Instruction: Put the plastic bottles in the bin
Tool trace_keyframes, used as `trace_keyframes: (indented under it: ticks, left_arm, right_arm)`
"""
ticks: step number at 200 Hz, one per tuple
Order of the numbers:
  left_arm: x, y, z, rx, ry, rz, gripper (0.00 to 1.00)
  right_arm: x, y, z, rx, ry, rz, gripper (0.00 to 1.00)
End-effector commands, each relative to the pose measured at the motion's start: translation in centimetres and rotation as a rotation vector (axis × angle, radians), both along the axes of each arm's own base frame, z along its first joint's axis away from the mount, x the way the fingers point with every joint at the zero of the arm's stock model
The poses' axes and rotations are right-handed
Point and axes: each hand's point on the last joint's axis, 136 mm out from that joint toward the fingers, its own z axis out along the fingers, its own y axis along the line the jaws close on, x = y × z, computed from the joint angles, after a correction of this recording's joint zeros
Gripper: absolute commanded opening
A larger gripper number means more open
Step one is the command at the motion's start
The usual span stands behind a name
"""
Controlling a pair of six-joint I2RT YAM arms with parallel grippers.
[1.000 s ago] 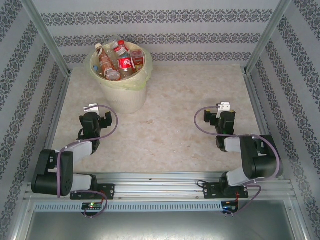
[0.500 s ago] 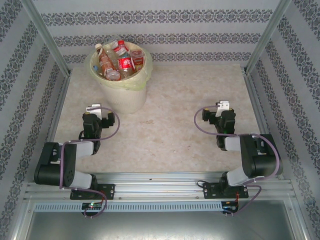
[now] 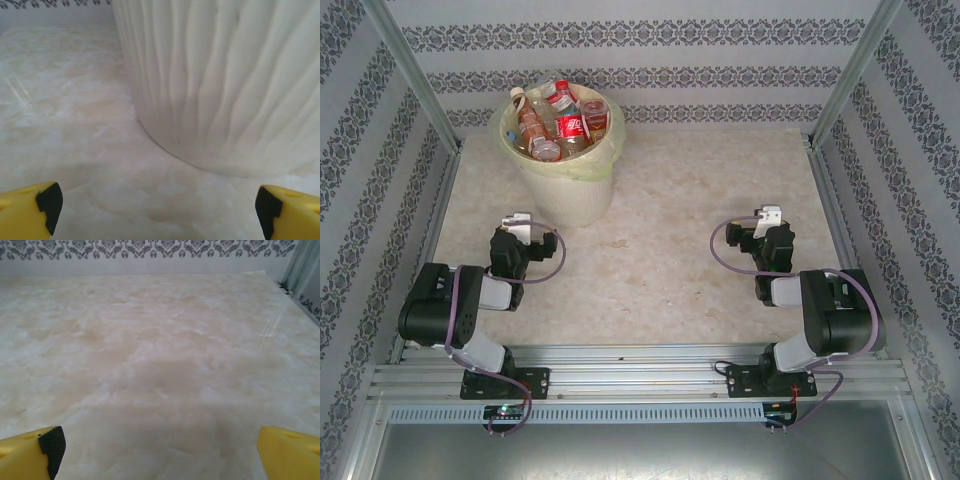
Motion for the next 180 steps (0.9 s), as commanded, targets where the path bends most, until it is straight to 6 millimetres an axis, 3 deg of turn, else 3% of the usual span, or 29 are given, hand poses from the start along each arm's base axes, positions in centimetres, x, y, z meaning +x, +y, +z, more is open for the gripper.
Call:
trace_keyframes:
  ticks: [1,29,65,88,121,180]
  left_arm:
    - [0.1,-0.2,1.6,0.009,-0.082,-0.029,1.0]
    - [1.7,1.6,0.9,0.008,0.01,0.081,1.0]
    - [1.8,1.8,0.9,0.007,0.01,0.089,1.0]
    - [1.6,0.1,1.0,0.008,-0.007,-0.016,1.0]
    - [2.0,1.2,0.7,0.004,0.023,0.054,1.0]
    - [1.9,1.3,0.8,0.003,0.015,0.058,1.0]
  right_arm:
    - [0.8,2.1,1.3,0.004,-0.031,0.129,0.98]
    - [1.3,0.0,1.0,0.02,-0.002,0.006,0.98]
    - [1.4,0.0,1.0,0.015,-0.008,0.006,0.98]
    - [1.4,0.0,1.1,0.017,-0.008,0.005,0.98]
    - [1.4,0.0,1.1,0.015,-0.009,0.006,0.98]
    - [1.4,0.0,1.0,0.011,-0.004,0.004,0.98]
